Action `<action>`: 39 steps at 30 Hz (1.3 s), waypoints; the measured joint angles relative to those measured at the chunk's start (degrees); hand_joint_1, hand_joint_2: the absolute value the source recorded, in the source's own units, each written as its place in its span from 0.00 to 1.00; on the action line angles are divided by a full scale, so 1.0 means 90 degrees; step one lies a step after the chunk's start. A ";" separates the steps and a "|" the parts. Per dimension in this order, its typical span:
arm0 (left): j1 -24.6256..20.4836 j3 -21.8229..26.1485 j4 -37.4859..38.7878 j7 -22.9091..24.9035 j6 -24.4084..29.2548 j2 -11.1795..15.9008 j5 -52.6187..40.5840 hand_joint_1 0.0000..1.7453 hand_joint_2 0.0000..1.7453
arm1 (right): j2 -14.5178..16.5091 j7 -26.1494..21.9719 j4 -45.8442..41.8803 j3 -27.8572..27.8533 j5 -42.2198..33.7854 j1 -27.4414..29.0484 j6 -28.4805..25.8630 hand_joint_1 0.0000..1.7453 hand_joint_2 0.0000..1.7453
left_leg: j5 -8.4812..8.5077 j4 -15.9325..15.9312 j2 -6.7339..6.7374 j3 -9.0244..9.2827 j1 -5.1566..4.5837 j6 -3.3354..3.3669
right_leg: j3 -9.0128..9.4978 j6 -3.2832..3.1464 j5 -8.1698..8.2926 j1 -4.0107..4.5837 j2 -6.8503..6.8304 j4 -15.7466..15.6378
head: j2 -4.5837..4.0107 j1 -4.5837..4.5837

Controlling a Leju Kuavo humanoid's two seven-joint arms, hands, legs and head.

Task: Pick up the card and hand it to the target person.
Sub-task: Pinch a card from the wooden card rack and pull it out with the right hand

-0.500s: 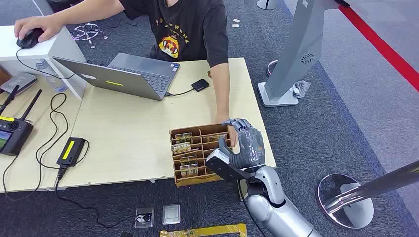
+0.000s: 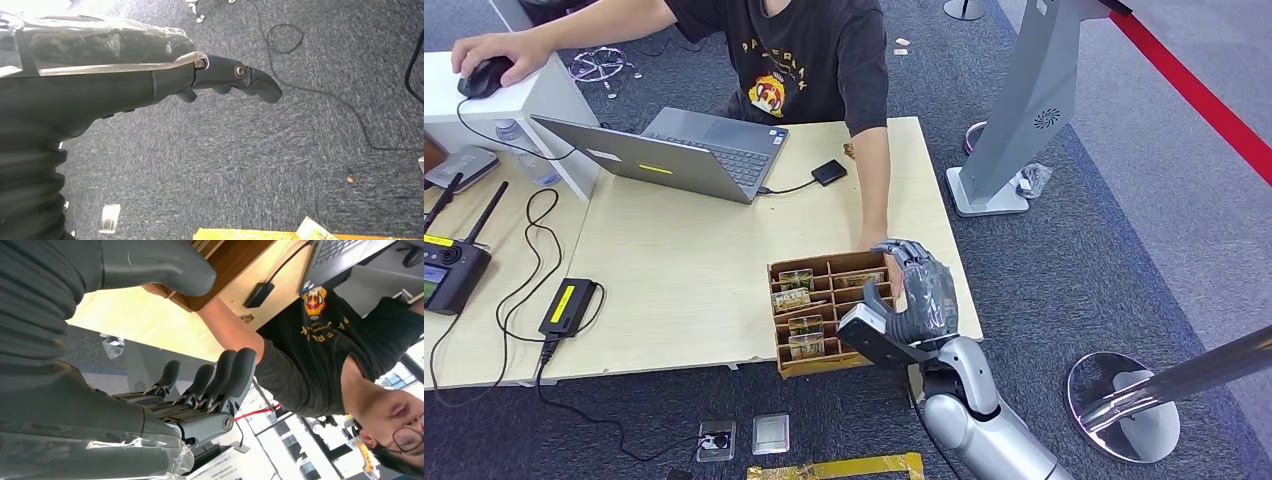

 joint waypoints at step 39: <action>0.0000 0.0016 0.0000 -0.0005 -0.0026 0.0001 -0.0012 0.00 1.00 | 0.0174 -0.0035 0.0675 0.0401 -0.0271 -0.0111 0.0403 0.48 1.00 | 0.0000 0.0000 0.0000 0.0000 0.0000 0.0000 | 0.0000 0.0000 0.0000 0.0000 0.0000 0.0000 | 0.0000 0.0000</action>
